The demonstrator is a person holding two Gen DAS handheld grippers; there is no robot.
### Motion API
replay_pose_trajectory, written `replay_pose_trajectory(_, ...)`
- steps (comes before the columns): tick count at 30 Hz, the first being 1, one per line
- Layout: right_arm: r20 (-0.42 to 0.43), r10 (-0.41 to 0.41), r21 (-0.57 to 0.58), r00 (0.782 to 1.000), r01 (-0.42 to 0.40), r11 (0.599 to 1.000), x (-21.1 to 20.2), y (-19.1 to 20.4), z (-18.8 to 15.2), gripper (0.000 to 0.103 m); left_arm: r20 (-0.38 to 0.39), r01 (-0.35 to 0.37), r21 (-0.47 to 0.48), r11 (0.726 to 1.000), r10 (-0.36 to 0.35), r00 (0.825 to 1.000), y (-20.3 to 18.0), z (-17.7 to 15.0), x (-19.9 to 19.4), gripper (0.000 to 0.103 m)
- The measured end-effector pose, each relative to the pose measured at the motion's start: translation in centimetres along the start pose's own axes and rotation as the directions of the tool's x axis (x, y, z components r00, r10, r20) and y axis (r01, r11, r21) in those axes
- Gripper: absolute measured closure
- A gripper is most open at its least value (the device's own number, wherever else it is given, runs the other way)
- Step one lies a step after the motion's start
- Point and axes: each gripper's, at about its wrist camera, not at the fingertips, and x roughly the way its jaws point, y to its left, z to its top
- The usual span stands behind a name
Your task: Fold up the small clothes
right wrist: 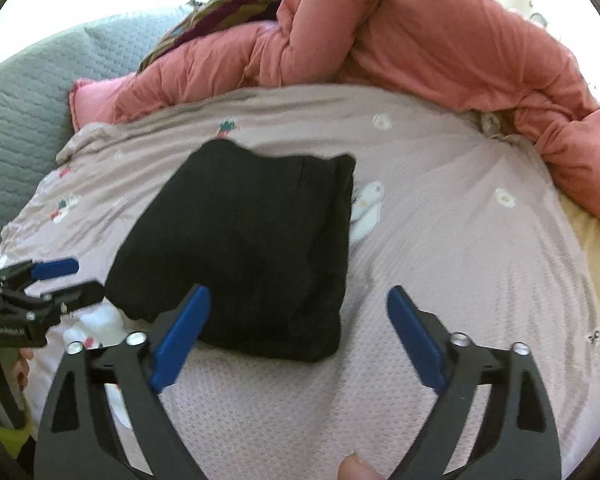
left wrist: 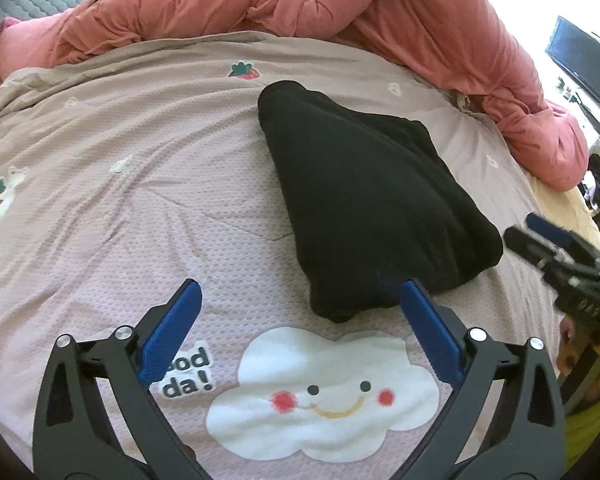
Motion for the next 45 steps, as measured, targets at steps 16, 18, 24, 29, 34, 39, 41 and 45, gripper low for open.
replay_pose_trajectory(16,0.118,-0.02,-0.007,0.993,0.021,1.0,-5.6,1.7,-1.1,0.005,0.137,-0.07,0.041,0.997,0.064,0.989,0.1,-2.3,-6.5,0.01)
replay_pose_trajectory(18,0.138,-0.025,-0.007,0.99,0.026,1.0,-6.2,2.0,-1.5,0.005,0.142,-0.074,0.038,0.997,0.068,0.987,0.2,-2.7,-7.1,0.01)
replay_pose_trajectory(24,0.174,-0.017,-0.015,0.985,0.02,1.0,-8.0,3.2,-2.6,0.005,0.165,-0.082,0.037,0.996,0.075,0.983,0.5,-4.2,-8.7,0.01)
replay_pose_trajectory(29,0.178,-0.03,-0.019,0.984,0.034,0.999,-8.6,4.2,-3.8,0.005,0.171,-0.083,0.039,0.996,0.075,0.982,0.7,-5.4,-9.4,0.01)
replay_pose_trajectory(34,0.135,-0.045,-0.021,0.99,0.048,0.999,-8.3,5.1,-5.2,0.005,0.15,-0.078,0.026,0.997,0.073,0.986,1.3,-6.6,-9.5,0.01)
replay_pose_trajectory(39,0.071,-0.07,0.008,0.995,0.07,0.998,-7.0,5.6,-7.2,0.005,0.116,-0.053,-0.014,0.999,0.054,0.992,2.1,-8.2,-8.8,0.01)
replay_pose_trajectory(41,0.039,-0.07,0.024,0.997,0.069,0.997,-6.4,5.8,-7.9,0.005,0.112,-0.053,-0.023,0.998,0.055,0.992,2.4,-8.5,-8.7,0.01)
replay_pose_trajectory(45,0.03,-0.072,0.005,0.997,0.072,0.997,-6.1,6.6,-8.4,0.005,0.111,-0.049,-0.04,0.998,0.053,0.992,2.8,-8.7,-8.7,0.01)
